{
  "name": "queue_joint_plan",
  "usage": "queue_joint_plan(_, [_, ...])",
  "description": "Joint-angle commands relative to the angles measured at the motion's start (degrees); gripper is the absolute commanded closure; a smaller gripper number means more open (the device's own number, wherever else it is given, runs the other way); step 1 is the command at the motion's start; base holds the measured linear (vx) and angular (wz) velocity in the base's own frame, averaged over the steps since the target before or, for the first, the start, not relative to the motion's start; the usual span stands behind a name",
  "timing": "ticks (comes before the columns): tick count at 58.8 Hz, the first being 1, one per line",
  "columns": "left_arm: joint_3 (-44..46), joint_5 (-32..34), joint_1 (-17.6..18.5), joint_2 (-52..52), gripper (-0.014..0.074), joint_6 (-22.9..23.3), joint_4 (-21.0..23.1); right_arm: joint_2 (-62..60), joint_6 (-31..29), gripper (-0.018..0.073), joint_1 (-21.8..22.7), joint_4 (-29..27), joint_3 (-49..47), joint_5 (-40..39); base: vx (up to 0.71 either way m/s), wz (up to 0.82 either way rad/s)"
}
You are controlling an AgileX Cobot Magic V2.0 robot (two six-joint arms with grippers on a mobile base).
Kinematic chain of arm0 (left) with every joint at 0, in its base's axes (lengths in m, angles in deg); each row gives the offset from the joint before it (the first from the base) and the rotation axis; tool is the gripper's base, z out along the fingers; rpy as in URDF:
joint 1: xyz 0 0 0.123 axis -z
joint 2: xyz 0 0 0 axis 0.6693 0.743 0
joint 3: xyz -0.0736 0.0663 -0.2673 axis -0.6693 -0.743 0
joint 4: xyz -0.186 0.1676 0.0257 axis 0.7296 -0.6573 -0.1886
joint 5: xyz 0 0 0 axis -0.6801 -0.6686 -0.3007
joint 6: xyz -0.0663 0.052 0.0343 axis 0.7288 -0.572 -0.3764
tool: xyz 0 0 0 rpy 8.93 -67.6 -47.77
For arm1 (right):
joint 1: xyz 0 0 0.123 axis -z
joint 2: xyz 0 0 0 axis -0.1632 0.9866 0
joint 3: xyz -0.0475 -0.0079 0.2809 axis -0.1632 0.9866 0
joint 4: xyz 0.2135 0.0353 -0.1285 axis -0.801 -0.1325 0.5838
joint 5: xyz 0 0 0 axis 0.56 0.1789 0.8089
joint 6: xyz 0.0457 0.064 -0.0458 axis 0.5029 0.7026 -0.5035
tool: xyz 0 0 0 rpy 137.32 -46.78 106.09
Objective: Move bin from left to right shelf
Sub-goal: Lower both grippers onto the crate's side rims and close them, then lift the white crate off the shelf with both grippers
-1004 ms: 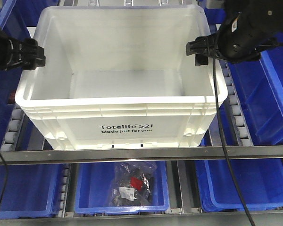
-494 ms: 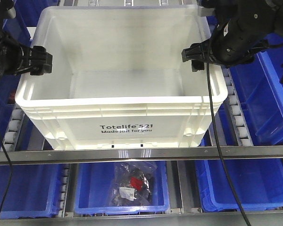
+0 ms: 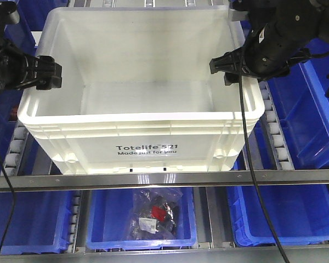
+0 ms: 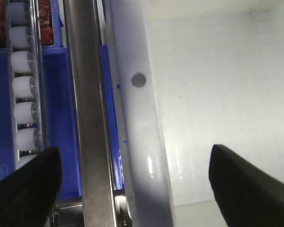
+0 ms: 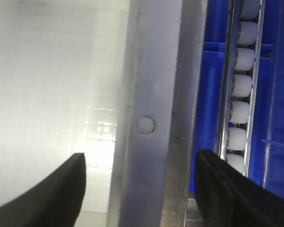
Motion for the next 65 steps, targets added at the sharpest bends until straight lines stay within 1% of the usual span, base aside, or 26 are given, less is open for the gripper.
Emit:
queue_joint_plan(1, [1.88,2.28,0.1,-1.88,0.0003,0.03,0.76,-2.42,-0.74,0.0123,0.1,0.49,-1.92,-1.22,0.0,0.0])
queue_joint_plan(8, [1.88,1.81,0.1,-1.88,0.0029,0.03,0.76,-2.42,-1.08,0.0148,0.1,0.49,-1.92,-0.27,0.0,0.0])
queue_joint_plan(12, [1.88,1.67,0.1,-1.88,0.0061,0.03,0.76,-2.42,-1.08,0.0166,0.1,0.49,-1.92,0.02,0.0,0.0])
queue_joint_plan(23, [1.88,1.79,0.1,-1.88,0.0191,0.03,0.76,-2.42,-1.08,0.0239,0.1,0.43,-1.92,0.36,0.0,0.0])
queue_joint_plan(37, [1.88,2.4,0.1,-1.88,0.0368,0.03,0.76,-2.42,-1.08,0.0383,0.1,-0.17,-1.92,0.36,0.0,0.0])
queue_joint_plan(44, [1.88,2.88,0.1,-1.88,0.0433,0.03,0.69,-2.42,-1.04,0.0443,0.1,-0.17,-1.92,0.36,0.0,0.0])
queue_joint_plan(54, [1.88,2.88,0.1,-1.88,0.0486,0.03,0.69,-2.55,-0.98,0.0512,0.1,-0.25,-1.92,0.31,0.0,0.0])
queue_joint_plan(65, [1.88,2.88,0.1,-3.57,0.0496,0.03,0.69,-4.69,-1.03,0.0543,0.1,-0.18,-1.92,0.13,0.0,0.0])
